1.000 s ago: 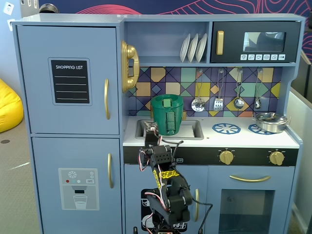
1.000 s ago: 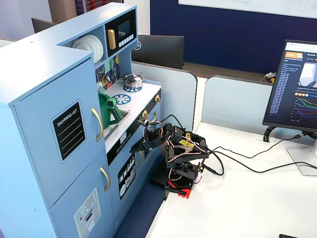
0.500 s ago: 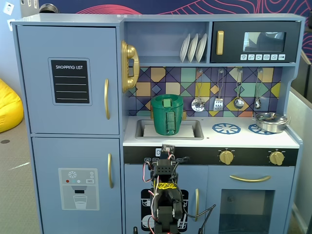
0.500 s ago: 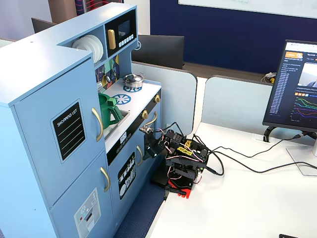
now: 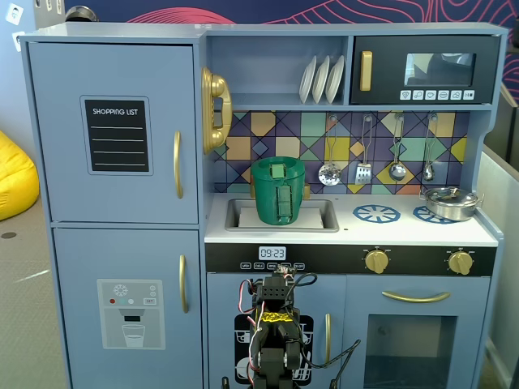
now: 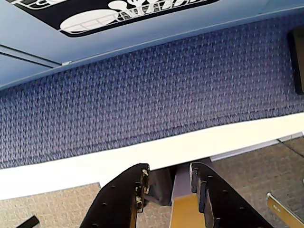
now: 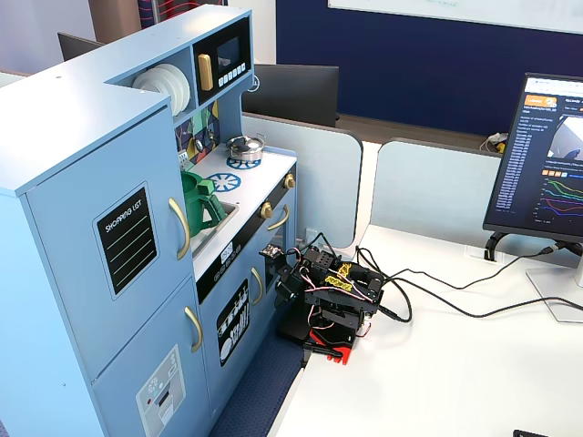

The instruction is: Close the left cabinet door

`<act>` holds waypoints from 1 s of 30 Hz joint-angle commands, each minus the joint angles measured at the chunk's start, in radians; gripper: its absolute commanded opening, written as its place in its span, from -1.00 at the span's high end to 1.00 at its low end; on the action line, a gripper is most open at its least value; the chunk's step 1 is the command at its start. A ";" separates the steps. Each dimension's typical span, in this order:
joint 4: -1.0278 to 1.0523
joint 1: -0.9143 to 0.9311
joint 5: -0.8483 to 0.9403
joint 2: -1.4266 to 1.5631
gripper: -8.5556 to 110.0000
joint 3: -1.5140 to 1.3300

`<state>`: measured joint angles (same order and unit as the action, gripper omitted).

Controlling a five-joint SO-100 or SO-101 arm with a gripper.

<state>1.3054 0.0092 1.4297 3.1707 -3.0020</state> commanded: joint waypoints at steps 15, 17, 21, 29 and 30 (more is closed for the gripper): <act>0.225 0.017 0.078 0.008 0.84 0.006; 0.225 0.017 0.078 0.008 0.83 0.006; 0.225 0.017 0.080 0.008 0.83 0.005; 0.225 0.026 0.080 0.008 0.83 0.005; 0.227 0.026 0.080 0.008 0.83 0.005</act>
<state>1.3468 0.0153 1.5048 3.1845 -3.0020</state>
